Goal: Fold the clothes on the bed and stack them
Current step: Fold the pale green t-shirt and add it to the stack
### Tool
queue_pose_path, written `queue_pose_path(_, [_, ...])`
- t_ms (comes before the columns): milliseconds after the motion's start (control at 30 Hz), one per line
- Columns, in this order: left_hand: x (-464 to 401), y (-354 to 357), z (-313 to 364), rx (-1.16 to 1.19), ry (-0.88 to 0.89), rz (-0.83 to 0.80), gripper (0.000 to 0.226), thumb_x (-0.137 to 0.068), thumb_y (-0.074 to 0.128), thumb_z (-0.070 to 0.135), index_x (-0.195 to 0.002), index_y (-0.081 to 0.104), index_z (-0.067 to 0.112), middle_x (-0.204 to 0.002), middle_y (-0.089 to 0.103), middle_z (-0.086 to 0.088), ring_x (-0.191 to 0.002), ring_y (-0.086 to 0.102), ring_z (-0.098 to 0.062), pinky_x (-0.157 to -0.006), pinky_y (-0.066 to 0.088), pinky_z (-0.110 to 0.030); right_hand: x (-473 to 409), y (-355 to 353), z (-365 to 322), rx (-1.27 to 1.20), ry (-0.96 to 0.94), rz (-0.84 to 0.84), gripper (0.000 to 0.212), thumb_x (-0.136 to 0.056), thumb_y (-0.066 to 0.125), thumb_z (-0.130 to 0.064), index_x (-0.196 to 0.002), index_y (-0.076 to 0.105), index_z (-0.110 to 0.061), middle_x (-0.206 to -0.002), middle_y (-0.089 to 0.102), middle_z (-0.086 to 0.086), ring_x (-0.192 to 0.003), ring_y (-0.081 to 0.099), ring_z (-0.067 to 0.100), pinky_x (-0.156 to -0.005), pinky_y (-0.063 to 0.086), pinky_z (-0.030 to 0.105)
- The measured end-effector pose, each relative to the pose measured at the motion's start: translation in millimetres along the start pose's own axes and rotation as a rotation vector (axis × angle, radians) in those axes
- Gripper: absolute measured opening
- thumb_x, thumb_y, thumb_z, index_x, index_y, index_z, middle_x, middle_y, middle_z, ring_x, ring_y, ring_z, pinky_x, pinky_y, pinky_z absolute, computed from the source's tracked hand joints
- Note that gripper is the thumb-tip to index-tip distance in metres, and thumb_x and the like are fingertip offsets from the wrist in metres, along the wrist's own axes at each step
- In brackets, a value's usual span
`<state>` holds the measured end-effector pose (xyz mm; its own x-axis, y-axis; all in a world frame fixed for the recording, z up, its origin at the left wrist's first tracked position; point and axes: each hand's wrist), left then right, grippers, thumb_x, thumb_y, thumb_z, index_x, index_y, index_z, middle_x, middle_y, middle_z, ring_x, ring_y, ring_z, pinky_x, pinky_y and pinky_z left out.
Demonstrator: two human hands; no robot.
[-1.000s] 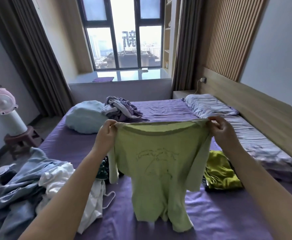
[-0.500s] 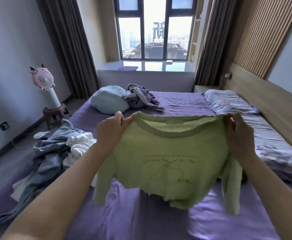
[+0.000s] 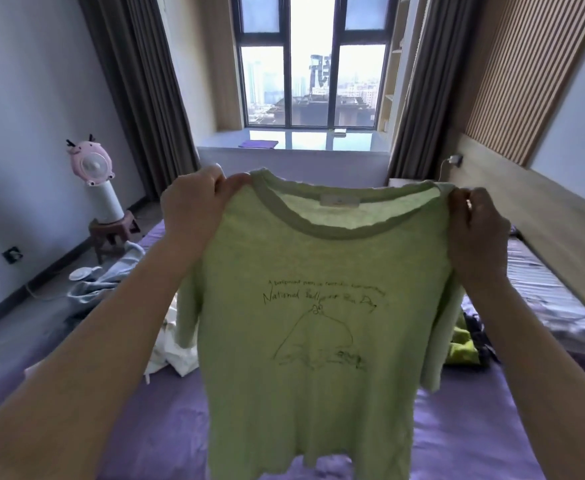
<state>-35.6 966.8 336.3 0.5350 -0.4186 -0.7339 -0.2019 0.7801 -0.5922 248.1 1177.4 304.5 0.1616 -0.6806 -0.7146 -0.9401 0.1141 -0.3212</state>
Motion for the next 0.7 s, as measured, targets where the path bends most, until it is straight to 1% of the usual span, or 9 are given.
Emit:
queue_pose_path(167, [28.2, 71.9, -35.2, -0.011, -0.071, -0.195, 0.058, -0.079, 0.033, 0.076, -0.067, 0.043, 0.020, -0.059, 0.045, 0.002, -0.062, 0.048, -0.025, -0.060, 0.034, -0.033, 30.0, 53.8, 43.1, 0.061, 0.167, -0.162, 0.022, -0.101, 0.041, -0.027, -0.083, 0.045, -0.015, -0.063, 0.044, -0.001, -0.064, 0.043, 0.023, -0.056, 0.013, 0.034])
queue_pose_path(267, [56.2, 120.5, -65.1, 0.056, -0.146, -0.320, 0.055, -0.079, 0.036, 0.075, -0.066, 0.044, 0.022, -0.054, 0.044, 0.008, -0.061, 0.046, -0.022, -0.059, 0.033, -0.032, 57.0, 90.3, 78.8, 0.111, 0.259, -0.269, 0.019, -0.101, 0.043, -0.025, -0.087, 0.051, -0.014, -0.066, 0.050, 0.002, -0.069, 0.054, 0.032, -0.055, 0.017, 0.033])
queue_pose_path(333, [74.1, 154.8, -84.8, 0.084, -0.144, -0.399, 0.056, -0.080, 0.038, 0.071, -0.068, 0.049, 0.017, -0.054, 0.049, 0.005, -0.057, 0.049, -0.023, -0.055, 0.035, -0.032, 74.3, 116.5, 103.4, 0.132, 0.296, -0.315, 0.019, -0.100, 0.045, -0.021, -0.085, 0.052, -0.011, -0.063, 0.049, 0.000, -0.070, 0.058, 0.035, -0.055, 0.015, 0.031])
queue_pose_path(367, [82.0, 172.2, -94.3, 0.099, -0.151, -0.455, 0.057, -0.080, 0.039, 0.070, -0.069, 0.049, 0.015, -0.054, 0.051, 0.003, -0.056, 0.052, -0.024, -0.054, 0.037, -0.032, 82.7, 129.9, 115.9, 0.147, 0.326, -0.345, 0.019, -0.099, 0.046, -0.020, -0.084, 0.053, -0.011, -0.064, 0.052, 0.002, -0.071, 0.059, 0.036, -0.055, 0.015, 0.031])
queue_pose_path(433, [94.6, 208.5, -112.6, 0.144, -0.204, -0.586, 0.053, -0.081, 0.044, 0.067, -0.067, 0.047, 0.017, -0.055, 0.052, 0.002, -0.057, 0.054, -0.023, -0.053, 0.038, -0.031, 98.2, 157.1, 141.8, 0.196, 0.404, -0.409, 0.020, -0.099, 0.046, -0.020, -0.087, 0.056, -0.007, -0.073, 0.061, 0.013, -0.076, 0.060, 0.038, -0.059, 0.020, 0.033])
queue_pose_path(500, [105.0, 247.5, -130.0, 0.198, -0.280, -0.713, 0.046, -0.084, 0.055, 0.059, -0.067, 0.047, 0.017, -0.056, 0.052, 0.003, -0.058, 0.051, -0.018, -0.053, 0.037, -0.029, 112.5, 183.0, 169.0, 0.240, 0.484, -0.469, 0.021, -0.099, 0.046, -0.019, -0.090, 0.057, -0.004, -0.081, 0.064, 0.019, -0.080, 0.061, 0.039, -0.061, 0.027, 0.035])
queue_pose_path(567, [112.7, 285.7, -147.0, 0.235, -0.331, -0.833, 0.036, -0.085, 0.065, 0.047, -0.071, 0.051, 0.016, -0.058, 0.051, 0.005, -0.057, 0.047, -0.011, -0.051, 0.033, -0.017, 124.8, 206.3, 193.5, 0.270, 0.553, -0.518, 0.021, -0.099, 0.045, -0.019, -0.091, 0.058, -0.004, -0.085, 0.065, 0.022, -0.083, 0.060, 0.040, -0.064, 0.031, 0.038])
queue_pose_path(600, [116.3, 303.9, -155.6, 0.244, -0.337, -0.912, 0.030, -0.085, 0.068, 0.042, -0.073, 0.053, 0.018, -0.061, 0.052, 0.008, -0.058, 0.047, -0.009, -0.051, 0.032, -0.014, 130.9, 217.3, 205.2, 0.291, 0.584, -0.545, 0.021, -0.099, 0.045, -0.020, -0.092, 0.058, -0.004, -0.086, 0.065, 0.022, -0.084, 0.060, 0.041, -0.066, 0.035, 0.040])
queue_pose_path(700, [127.3, 354.6, -179.8, 0.258, -0.338, -1.129, 0.015, -0.085, 0.070, 0.028, -0.080, 0.058, 0.021, -0.069, 0.054, 0.013, -0.069, 0.050, -0.011, -0.055, 0.035, -0.011, 145.7, 247.2, 236.6, 0.372, 0.659, -0.615, 0.024, -0.099, 0.044, -0.025, -0.096, 0.059, -0.008, -0.090, 0.067, 0.020, -0.088, 0.060, 0.041, -0.077, 0.040, 0.045])
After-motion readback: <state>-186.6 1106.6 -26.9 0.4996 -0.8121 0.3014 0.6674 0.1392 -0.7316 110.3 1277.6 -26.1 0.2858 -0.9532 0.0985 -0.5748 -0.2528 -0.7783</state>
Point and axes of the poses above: each hand's wrist, its own x-axis away from the middle knuckle, its own y-axis out of the palm, z = x × y
